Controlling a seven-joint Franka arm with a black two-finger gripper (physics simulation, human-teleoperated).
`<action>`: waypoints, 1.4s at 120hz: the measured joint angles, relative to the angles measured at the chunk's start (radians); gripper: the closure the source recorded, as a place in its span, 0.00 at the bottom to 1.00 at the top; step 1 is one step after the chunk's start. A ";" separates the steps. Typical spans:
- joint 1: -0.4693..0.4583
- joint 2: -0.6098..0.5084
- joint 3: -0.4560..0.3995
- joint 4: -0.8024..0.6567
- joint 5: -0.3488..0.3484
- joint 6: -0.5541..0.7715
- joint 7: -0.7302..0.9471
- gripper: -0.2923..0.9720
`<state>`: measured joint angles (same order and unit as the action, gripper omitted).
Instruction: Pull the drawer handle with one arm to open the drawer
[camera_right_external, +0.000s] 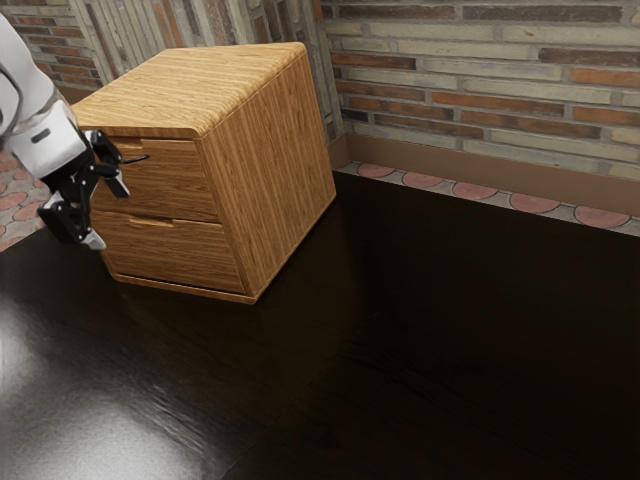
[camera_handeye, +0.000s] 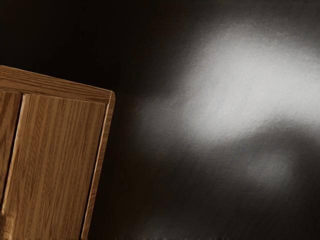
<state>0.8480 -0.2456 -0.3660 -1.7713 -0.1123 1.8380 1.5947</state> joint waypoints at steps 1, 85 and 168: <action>0.001 0.003 0.000 0.003 0.000 0.001 0.000 0.23; 0.013 0.046 0.035 0.056 -0.001 0.022 -0.032 0.23; 0.029 0.188 0.031 0.193 0.000 0.023 -0.054 0.23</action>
<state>0.8771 -0.0579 -0.3352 -1.5780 -0.1124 1.8605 1.5405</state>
